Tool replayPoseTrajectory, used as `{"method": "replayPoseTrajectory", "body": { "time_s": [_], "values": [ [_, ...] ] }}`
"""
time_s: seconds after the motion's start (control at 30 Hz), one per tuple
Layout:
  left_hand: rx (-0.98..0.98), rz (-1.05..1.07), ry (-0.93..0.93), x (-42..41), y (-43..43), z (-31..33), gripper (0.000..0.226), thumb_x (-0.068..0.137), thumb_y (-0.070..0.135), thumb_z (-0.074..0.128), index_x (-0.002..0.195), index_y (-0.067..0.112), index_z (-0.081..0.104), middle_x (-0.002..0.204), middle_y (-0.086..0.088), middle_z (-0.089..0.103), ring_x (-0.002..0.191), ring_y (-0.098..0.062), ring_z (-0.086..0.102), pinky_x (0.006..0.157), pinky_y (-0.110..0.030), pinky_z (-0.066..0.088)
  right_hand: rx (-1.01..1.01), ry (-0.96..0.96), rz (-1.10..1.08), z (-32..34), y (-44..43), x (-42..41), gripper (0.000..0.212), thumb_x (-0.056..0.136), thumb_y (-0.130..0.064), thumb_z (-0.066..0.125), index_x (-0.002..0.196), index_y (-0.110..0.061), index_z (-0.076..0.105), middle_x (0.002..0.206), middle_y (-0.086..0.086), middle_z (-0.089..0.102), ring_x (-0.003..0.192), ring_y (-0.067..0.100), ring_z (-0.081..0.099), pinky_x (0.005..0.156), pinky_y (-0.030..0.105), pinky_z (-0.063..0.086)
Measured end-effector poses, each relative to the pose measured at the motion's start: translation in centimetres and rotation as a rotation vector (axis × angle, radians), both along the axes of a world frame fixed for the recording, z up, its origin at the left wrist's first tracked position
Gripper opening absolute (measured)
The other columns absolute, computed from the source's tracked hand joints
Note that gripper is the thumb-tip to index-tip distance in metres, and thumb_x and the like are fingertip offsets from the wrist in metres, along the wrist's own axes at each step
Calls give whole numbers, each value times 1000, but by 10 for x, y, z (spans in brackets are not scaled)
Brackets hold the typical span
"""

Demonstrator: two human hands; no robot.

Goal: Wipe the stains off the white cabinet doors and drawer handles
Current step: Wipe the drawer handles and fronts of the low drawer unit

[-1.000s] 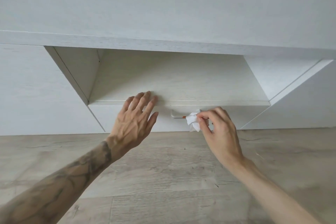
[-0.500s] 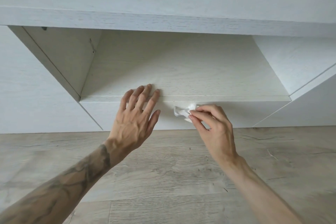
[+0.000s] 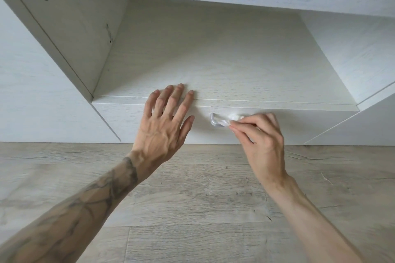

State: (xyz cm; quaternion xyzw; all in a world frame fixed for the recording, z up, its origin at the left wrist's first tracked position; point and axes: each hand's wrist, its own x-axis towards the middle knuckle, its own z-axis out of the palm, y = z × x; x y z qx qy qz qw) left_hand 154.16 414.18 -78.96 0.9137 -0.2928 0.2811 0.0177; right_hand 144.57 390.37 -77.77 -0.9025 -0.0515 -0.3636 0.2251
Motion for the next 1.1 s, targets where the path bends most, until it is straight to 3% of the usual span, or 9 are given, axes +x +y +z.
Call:
{"method": "replayPoseTrajectory", "body": {
  "time_s": [0.13, 0.33, 0.47, 0.67, 0.83, 1.0, 1.1],
  "values": [
    [-7, 6, -25, 2, -2, -4, 60, 112, 44, 40, 163, 12, 34, 163, -18, 38, 149, -37, 37, 124, -52, 23, -19, 22, 134, 0, 7, 9, 18, 90, -1, 83, 108, -3, 82, 97, 6, 73, 89, 26, 63, 80, 32, 55],
    [-36, 38, -45, 3, -7, -8, 58, 112, 44, 41, 160, 12, 38, 160, -19, 42, 147, -38, 38, 123, -52, 22, -70, 152, 126, 2, -15, -12, 40, 88, -4, 82, 127, -7, 75, 123, 6, 71, 109, 24, 63, 100, 29, 55],
    [-40, 38, -42, 2, -8, -7, 57, 113, 45, 38, 160, 13, 36, 161, -18, 41, 147, -38, 38, 124, -51, 20, -46, 112, 132, 9, -19, -7, 32, 88, 4, 80, 119, -6, 79, 116, 6, 76, 103, 23, 66, 99, 21, 52],
    [-50, 31, -63, 1, -7, -6, 57, 112, 44, 44, 159, 12, 38, 160, -18, 43, 146, -38, 41, 123, -52, 23, -58, 102, 242, 9, 10, 13, 27, 87, 4, 82, 113, -5, 81, 109, 5, 77, 97, 25, 67, 90, 28, 55],
    [-40, 35, -24, 1, -7, -5, 59, 112, 46, 38, 162, 14, 33, 162, -18, 39, 149, -37, 36, 125, -50, 17, -50, 68, 79, 6, -20, -4, 27, 84, 2, 84, 110, -4, 81, 106, 8, 78, 96, 25, 65, 89, 25, 53],
    [-45, 34, -51, 0, -8, -6, 59, 112, 46, 41, 160, 12, 35, 161, -18, 41, 147, -38, 39, 123, -51, 20, -56, 63, 185, 2, 18, 16, 21, 88, -1, 84, 108, -5, 82, 103, 5, 76, 92, 26, 64, 85, 31, 55],
    [-47, 27, -44, 0, -6, -6, 59, 112, 45, 40, 161, 12, 33, 161, -18, 40, 148, -38, 38, 124, -51, 19, -50, 45, 139, -2, 3, 8, 22, 87, 0, 84, 109, -5, 82, 103, 6, 76, 93, 27, 64, 86, 32, 55]
  ]
}}
